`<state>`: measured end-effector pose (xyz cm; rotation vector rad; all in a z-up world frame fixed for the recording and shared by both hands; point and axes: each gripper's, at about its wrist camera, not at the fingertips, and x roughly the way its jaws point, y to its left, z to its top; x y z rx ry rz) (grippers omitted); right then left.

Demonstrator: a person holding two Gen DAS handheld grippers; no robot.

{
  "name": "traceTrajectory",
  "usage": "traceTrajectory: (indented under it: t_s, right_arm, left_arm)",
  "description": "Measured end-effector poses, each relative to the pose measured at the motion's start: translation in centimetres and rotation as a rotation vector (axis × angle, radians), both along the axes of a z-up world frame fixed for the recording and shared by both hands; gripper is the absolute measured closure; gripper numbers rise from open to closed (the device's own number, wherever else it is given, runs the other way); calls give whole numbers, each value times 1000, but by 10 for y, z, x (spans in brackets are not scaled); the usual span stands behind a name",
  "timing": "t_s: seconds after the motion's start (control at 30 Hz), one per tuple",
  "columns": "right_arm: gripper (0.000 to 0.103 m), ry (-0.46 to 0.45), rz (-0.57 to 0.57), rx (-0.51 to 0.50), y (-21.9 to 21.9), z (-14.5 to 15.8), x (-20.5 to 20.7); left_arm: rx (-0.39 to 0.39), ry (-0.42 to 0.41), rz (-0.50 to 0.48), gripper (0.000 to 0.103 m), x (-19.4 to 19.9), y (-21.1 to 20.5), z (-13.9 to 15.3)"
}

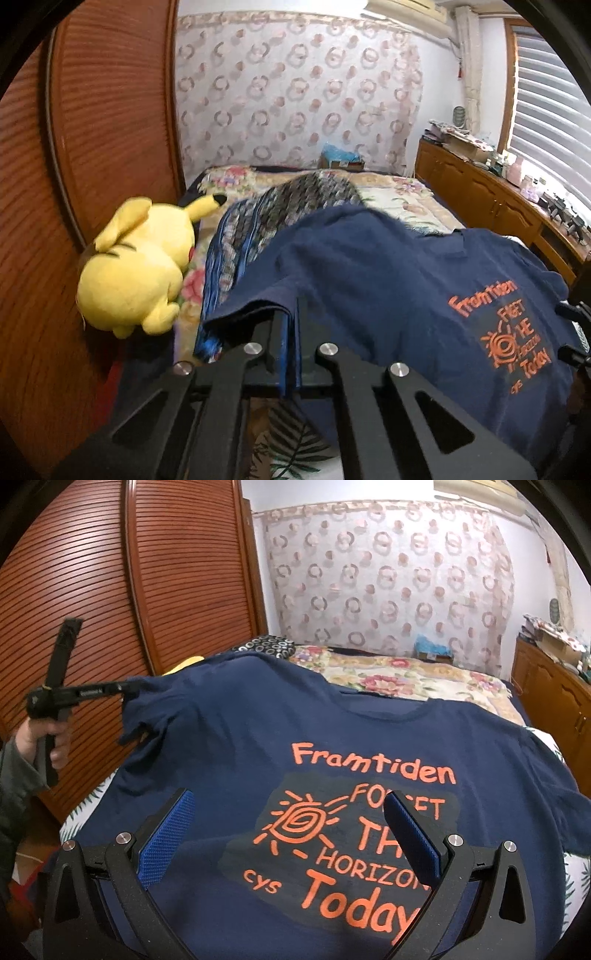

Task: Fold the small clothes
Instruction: 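Grasp the side edge of the navy T-shirt with the left tool, then fold the held side over the shirt body and open the left tool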

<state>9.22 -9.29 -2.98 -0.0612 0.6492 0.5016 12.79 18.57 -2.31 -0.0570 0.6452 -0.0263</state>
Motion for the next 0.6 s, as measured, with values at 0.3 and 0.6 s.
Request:
traceTrajectory:
  t_s: [0.3, 0.6]
  right_arm:
    - [0, -1, -45, 15, -27, 3, 3]
    - [0, -5, -93, 13, -56, 9, 4]
  left_arm:
    - [46, -48, -121, 103, 28, -58, 51]
    - [119, -3, -238, 102, 64, -135, 60]
